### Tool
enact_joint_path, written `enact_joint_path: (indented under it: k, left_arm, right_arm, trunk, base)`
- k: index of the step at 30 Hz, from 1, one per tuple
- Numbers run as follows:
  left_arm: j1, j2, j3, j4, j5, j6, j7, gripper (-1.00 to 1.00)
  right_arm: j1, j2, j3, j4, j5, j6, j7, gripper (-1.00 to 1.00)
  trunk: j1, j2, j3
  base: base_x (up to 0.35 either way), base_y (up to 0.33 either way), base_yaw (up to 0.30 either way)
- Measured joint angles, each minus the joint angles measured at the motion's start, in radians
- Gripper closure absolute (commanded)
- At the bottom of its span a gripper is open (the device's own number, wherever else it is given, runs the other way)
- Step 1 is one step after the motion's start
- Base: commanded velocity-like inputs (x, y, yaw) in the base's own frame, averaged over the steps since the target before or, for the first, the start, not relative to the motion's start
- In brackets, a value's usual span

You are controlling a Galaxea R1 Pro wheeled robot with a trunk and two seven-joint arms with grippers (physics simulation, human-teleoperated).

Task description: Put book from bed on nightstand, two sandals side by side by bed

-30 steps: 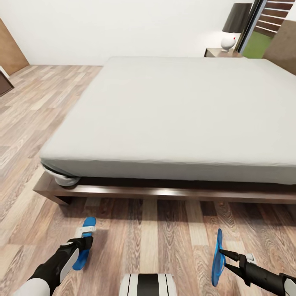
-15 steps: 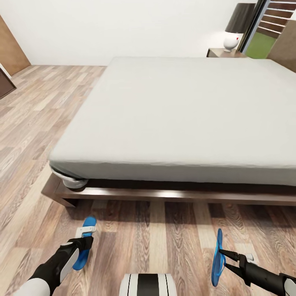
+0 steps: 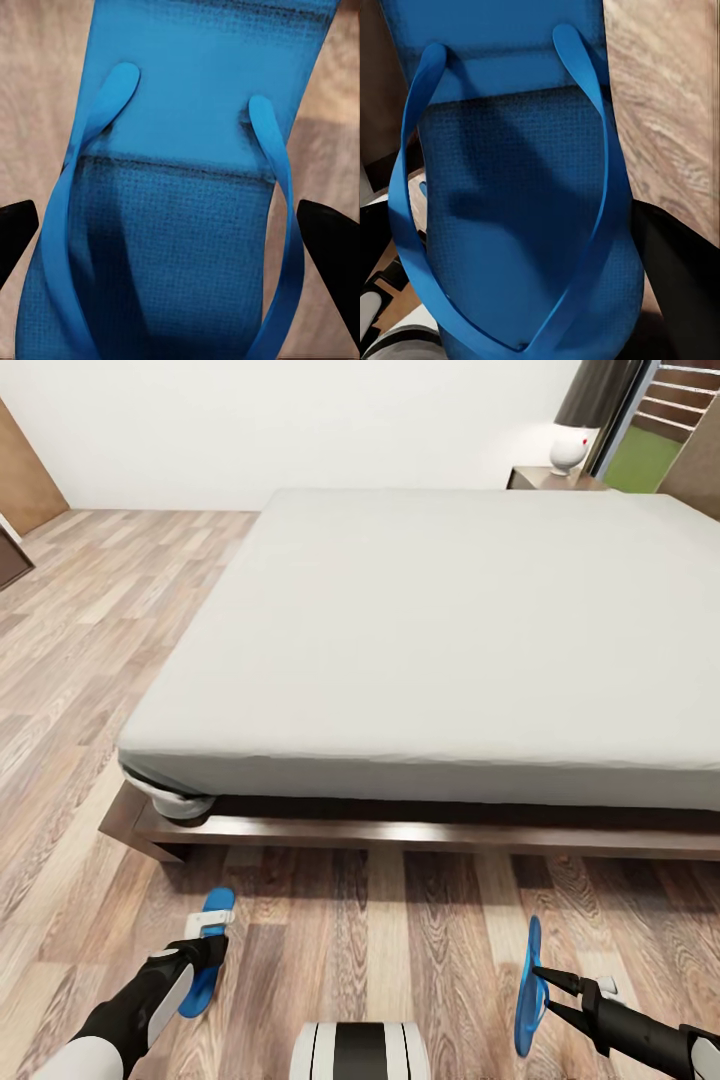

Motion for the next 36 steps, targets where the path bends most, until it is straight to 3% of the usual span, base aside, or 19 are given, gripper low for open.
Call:
enact_joint_path:
  k: [21, 29, 33, 36]
  left_arm:
    - [0.000, 0.001, 0.001, 0.000, 0.000, -0.002, -0.001, 1.00]
    - [0.000, 0.001, 0.001, 0.000, 0.001, -0.016, -0.003, 1.00]
    - [0.003, 0.001, 0.010, 0.001, 0.002, -0.094, -0.003, 1.00]
    - [0.004, 0.001, 0.014, 0.001, 0.003, -0.115, -0.002, 1.00]
  right_arm:
    - [0.000, 0.000, 0.000, 0.000, 0.000, 0.000, 0.000, 1.00]
    - [0.000, 0.000, 0.000, 0.000, -0.001, 0.000, 0.000, 1.00]
    - [0.000, 0.000, 0.000, 0.000, -0.001, 0.001, 0.000, 1.00]
    - [0.000, 0.000, 0.000, 0.000, -0.001, 0.001, 0.000, 1.00]
  trunk:
    - [0.009, -0.005, -0.081]
    - [0.009, -0.005, -0.081]
    - [0.009, -0.005, -0.081]
    - [0.009, -0.005, -0.081]
  base:
    - [0.000, 0.000, 0.000]
    - [0.000, 0.000, 0.000]
    - [0.000, 0.000, 0.000]
    - [0.000, 0.000, 0.000]
